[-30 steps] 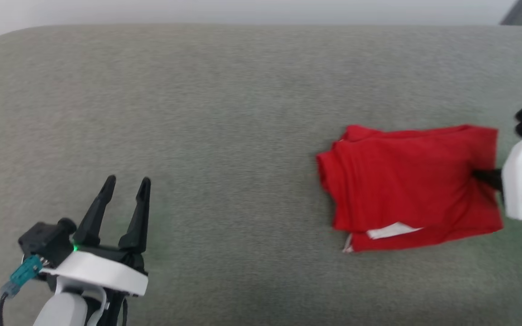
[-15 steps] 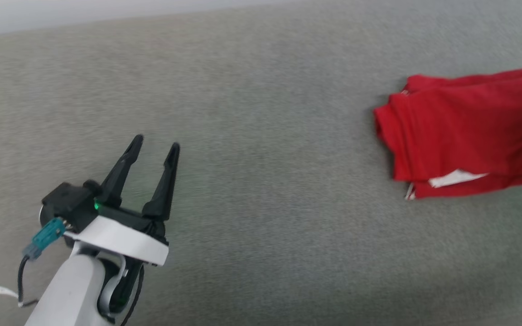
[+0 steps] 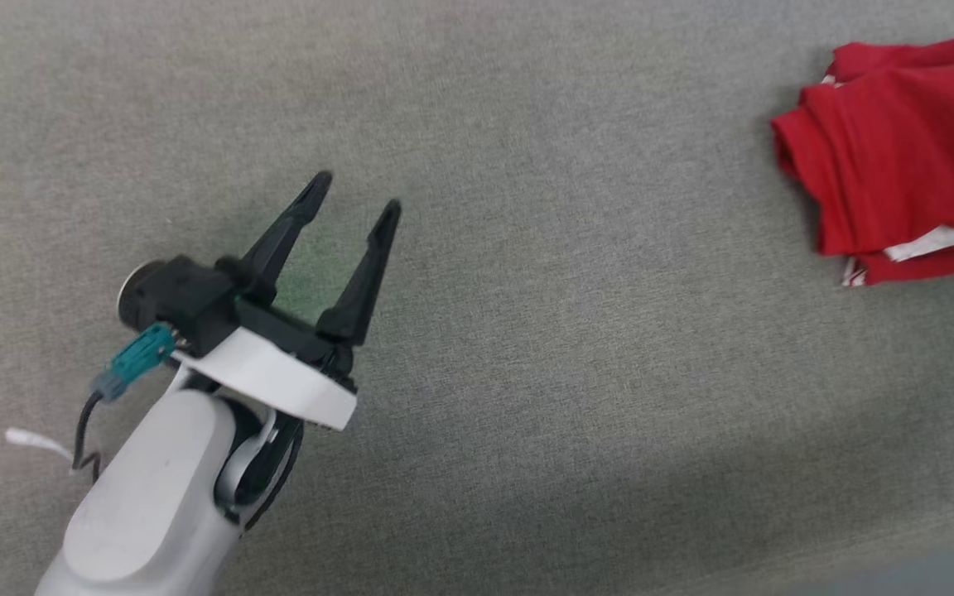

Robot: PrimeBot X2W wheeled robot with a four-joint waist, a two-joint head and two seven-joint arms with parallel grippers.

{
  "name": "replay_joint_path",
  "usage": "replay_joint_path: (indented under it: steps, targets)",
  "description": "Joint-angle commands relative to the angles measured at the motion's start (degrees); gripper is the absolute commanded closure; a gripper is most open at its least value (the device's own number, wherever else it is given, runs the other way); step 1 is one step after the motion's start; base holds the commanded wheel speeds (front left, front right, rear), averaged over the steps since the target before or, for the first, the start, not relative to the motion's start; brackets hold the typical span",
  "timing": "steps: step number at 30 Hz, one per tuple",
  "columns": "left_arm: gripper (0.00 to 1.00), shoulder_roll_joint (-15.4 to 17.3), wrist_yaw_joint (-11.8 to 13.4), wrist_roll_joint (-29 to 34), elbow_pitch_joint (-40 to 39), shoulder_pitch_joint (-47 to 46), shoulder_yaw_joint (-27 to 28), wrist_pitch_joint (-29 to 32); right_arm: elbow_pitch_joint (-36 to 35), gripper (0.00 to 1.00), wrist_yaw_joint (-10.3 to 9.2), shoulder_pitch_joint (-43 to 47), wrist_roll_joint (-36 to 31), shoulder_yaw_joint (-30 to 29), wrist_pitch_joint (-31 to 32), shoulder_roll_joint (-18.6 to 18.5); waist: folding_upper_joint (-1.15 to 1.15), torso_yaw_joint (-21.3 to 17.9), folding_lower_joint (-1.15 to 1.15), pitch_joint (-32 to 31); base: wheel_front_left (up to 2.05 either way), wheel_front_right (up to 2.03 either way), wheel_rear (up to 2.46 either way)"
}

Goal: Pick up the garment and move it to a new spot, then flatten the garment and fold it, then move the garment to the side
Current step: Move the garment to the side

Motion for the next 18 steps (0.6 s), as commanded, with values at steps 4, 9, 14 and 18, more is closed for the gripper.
replay_joint_path:
  steps: [4, 9, 14, 18]
  targets:
    - [0.0, -0.1, -0.1, -0.6, 0.8, -3.9, -2.4, -0.3, 4.2, 1.0, -0.05, -2.6, -3.0, 0.9, -4.3, 0.3, 0.0, 0.4, 0.0, 2.0, 0.0, 0.0, 0.0]
    - [0.0, -0.4, -0.1, -1.6, 1.3, -6.3, -4.3, -0.3, 10.1, 1.0, -0.05, -4.1, -4.5, 1.0, -7.8, 2.0, 0.0, 1.5, 0.0, 3.1, 0.0, 0.0, 0.0]
    - [0.0, -0.5, -0.1, -3.6, 1.2, -6.5, -3.3, -0.3, 14.1, 0.0, -0.05, -5.0, -4.2, 2.1, -11.1, 3.4, 0.0, 2.6, 0.0, 2.8, 0.0, 0.0, 0.0]
    - [0.0, -0.4, -0.1, -4.6, 1.1, -5.0, -1.3, -0.3, 15.6, 0.0, -0.05, -6.0, -3.3, 2.4, -13.0, 3.2, 0.0, 3.1, 0.0, 1.7, 0.0, 0.0, 0.0]
